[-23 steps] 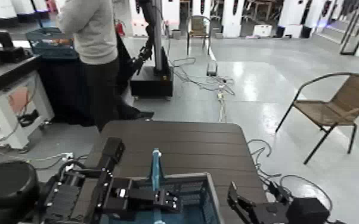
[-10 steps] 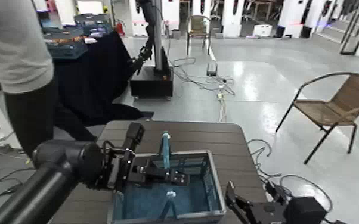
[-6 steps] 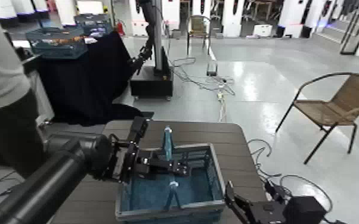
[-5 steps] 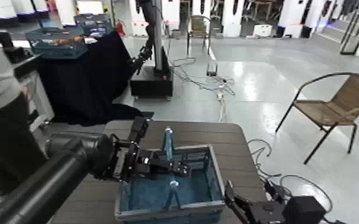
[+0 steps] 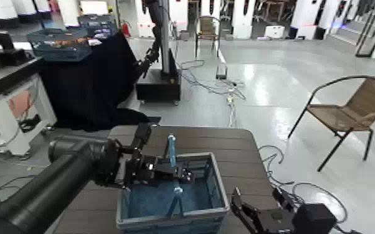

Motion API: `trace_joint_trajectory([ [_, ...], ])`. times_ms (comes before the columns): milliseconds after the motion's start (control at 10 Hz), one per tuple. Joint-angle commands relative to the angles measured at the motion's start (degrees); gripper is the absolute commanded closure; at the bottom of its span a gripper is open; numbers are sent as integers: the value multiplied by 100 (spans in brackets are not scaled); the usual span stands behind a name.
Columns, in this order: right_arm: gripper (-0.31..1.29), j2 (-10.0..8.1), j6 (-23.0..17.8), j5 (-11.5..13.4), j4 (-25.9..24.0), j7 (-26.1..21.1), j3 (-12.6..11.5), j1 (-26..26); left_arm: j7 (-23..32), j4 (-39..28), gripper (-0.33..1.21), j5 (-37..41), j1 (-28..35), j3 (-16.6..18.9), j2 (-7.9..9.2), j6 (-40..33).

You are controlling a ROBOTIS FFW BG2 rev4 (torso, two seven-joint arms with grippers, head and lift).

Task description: Place the crate on the table.

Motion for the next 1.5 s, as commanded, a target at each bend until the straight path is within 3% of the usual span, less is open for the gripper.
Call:
trace_joint_trajectory([
  [100,15,0,-19,-16,26,0,40,-36,9,403,118,-51,-79,-14,-43,-156],
  [300,15,-9,-80,-42,53,0,49,-45,9,544,110,-77,-158,-40,-78,-235],
  [400,15,-18,-98,-42,61,0,49,-45,9,606,95,-95,-202,-49,-113,-279],
  [600,15,-26,-107,-51,61,9,49,-54,26,729,53,-139,-229,56,-183,-393],
  [900,15,-53,-115,-78,53,0,31,-54,79,799,1,-411,-193,549,-262,-516],
  [1200,15,-70,-89,-95,53,9,23,-54,176,834,3,-719,-105,926,-262,-534],
  [1500,15,-70,-71,-95,26,9,-30,-19,721,447,9,-1492,185,1841,-245,-595],
])
